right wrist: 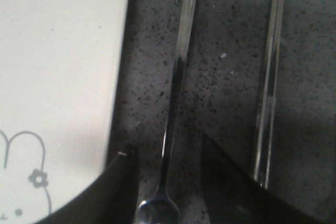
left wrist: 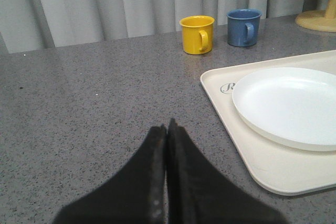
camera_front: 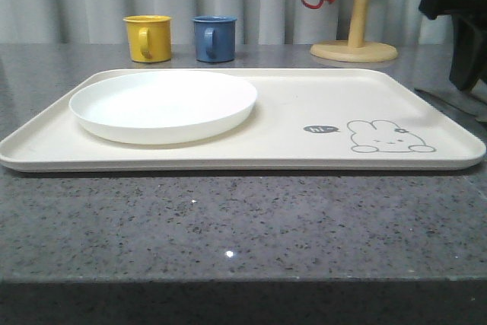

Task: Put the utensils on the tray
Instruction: 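Grasp the silver fork with the right gripper and carry it over the tray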

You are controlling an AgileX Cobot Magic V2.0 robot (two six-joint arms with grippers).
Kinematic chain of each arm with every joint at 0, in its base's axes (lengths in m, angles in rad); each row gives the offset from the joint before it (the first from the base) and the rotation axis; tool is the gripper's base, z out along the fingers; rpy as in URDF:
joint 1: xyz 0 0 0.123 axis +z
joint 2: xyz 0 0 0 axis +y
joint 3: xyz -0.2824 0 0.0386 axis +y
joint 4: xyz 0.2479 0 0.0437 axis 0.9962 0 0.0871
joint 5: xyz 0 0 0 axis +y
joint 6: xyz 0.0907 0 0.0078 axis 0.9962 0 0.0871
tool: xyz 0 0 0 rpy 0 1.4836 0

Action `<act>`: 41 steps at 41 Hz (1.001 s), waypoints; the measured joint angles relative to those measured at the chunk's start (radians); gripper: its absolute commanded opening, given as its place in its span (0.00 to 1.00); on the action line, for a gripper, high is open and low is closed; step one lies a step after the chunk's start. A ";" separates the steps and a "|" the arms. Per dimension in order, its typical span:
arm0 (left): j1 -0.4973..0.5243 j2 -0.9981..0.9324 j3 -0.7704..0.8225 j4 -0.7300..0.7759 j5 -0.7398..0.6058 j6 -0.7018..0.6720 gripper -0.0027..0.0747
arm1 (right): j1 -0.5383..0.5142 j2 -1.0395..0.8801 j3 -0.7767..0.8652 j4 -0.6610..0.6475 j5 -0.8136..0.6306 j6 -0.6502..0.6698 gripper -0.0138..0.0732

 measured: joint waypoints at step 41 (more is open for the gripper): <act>0.000 0.000 0.001 0.000 0.000 -0.002 0.01 | 0.013 0.068 -0.166 0.000 0.169 0.073 0.11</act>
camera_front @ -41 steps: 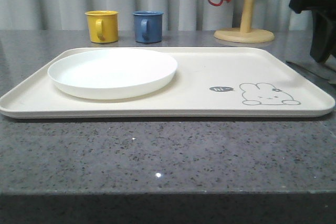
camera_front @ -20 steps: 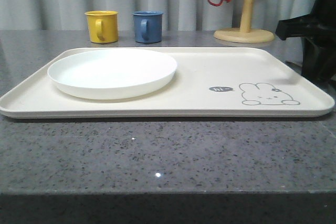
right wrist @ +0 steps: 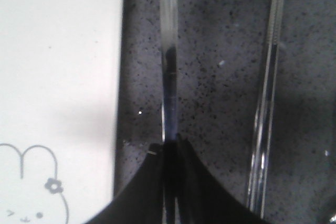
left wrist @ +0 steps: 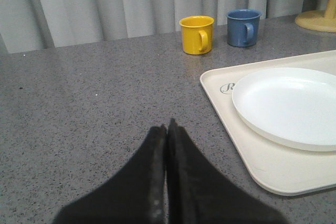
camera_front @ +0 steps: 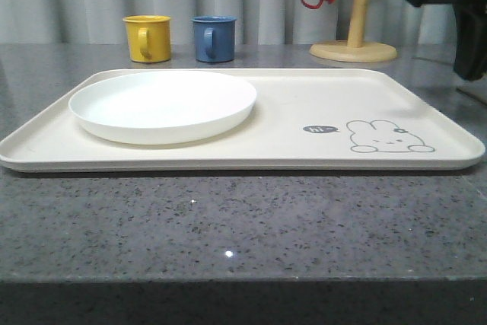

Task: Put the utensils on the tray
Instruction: 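Grasp the silver fork with the right gripper and carry it over the tray, then lower the fork beside the plate and open the right gripper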

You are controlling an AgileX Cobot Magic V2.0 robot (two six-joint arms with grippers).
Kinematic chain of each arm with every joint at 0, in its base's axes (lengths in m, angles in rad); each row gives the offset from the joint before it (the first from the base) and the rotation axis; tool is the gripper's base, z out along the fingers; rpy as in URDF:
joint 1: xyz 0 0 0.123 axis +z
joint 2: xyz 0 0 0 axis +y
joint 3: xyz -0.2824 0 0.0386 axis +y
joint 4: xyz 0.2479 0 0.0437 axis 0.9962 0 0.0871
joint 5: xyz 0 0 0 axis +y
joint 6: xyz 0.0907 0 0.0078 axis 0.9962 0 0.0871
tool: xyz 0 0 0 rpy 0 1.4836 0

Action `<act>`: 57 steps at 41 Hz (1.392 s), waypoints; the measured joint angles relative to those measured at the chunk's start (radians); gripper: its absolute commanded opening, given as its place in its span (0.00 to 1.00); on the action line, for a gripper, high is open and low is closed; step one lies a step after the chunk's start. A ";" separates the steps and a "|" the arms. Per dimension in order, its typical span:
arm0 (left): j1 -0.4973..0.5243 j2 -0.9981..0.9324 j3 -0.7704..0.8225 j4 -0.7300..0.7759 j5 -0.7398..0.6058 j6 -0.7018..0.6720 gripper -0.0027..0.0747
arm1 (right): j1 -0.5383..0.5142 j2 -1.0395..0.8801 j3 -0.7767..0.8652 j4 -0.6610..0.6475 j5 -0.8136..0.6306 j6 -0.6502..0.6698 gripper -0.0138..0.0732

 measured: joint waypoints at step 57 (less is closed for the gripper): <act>0.000 0.000 0.000 0.000 0.000 0.000 0.01 | 0.367 0.266 -0.223 0.004 0.013 0.444 0.55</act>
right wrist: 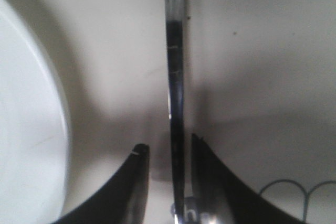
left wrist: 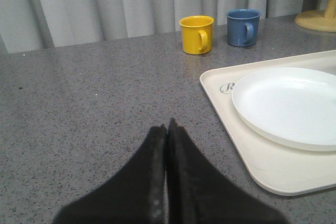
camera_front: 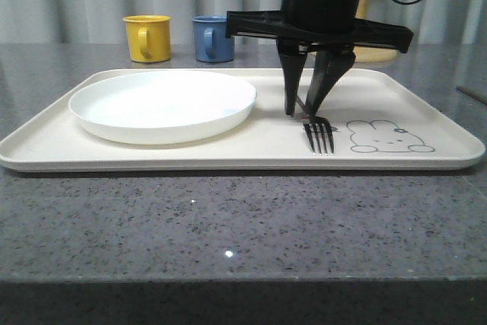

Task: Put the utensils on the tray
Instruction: 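Lower the fork beside the plate and open the right gripper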

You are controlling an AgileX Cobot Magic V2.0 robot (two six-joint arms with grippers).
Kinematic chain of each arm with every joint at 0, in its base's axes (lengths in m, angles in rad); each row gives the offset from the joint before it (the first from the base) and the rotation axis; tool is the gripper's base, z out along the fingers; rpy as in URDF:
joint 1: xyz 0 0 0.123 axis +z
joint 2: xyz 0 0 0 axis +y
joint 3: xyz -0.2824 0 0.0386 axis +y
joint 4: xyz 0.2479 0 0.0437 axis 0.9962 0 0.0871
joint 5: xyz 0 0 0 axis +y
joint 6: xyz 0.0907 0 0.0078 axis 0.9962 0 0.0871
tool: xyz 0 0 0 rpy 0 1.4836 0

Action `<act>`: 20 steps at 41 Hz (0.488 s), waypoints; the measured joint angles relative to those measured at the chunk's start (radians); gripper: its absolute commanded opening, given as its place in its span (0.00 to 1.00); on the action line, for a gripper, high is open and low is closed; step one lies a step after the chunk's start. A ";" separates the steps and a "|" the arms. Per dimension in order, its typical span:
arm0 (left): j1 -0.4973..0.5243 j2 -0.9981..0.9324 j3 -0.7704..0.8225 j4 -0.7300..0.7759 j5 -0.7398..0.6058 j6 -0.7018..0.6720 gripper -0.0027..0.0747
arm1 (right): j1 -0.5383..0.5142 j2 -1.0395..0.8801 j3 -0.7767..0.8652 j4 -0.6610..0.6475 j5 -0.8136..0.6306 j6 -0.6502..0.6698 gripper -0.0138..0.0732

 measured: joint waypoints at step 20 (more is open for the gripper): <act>0.000 0.000 0.000 0.000 0.000 0.000 0.01 | -0.102 -0.138 -0.051 -0.023 0.164 -0.181 0.56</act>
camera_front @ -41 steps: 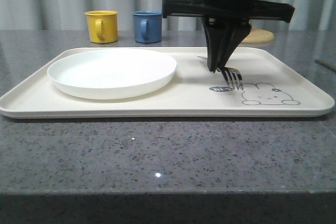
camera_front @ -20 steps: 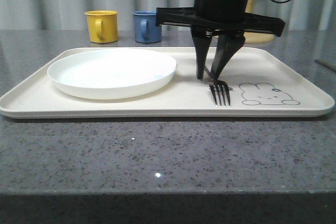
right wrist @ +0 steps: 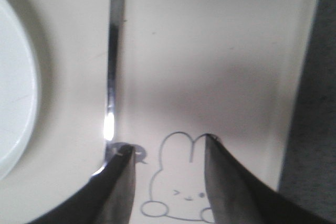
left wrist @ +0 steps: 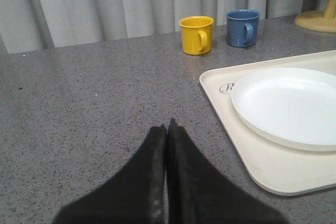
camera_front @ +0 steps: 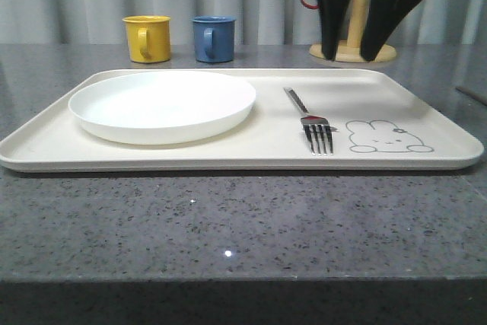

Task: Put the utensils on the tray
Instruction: 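Lower the fork beside the plate and open the right gripper, then grasp the silver chopsticks with the right gripper and lift them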

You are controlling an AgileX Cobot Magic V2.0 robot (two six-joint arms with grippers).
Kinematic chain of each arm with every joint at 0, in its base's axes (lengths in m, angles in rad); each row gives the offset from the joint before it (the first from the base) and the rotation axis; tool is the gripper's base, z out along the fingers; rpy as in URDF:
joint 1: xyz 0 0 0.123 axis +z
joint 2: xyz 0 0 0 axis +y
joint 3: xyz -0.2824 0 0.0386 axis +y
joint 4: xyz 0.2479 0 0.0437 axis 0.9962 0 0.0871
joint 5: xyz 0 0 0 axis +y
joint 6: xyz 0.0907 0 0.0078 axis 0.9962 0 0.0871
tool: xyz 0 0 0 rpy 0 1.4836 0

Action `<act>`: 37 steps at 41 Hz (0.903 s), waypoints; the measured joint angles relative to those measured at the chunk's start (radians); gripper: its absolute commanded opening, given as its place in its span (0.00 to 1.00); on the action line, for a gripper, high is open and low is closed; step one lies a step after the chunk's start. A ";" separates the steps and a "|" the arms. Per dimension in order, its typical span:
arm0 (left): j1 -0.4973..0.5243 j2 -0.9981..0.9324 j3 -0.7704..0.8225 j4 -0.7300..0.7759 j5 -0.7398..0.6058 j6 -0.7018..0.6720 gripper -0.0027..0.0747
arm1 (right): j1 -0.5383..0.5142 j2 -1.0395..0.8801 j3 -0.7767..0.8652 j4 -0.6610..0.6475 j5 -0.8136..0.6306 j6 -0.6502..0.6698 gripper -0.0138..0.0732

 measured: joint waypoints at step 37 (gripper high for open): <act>0.000 0.000 0.000 0.000 0.000 0.000 0.01 | -0.435 -0.057 0.327 0.000 -0.113 -0.296 0.56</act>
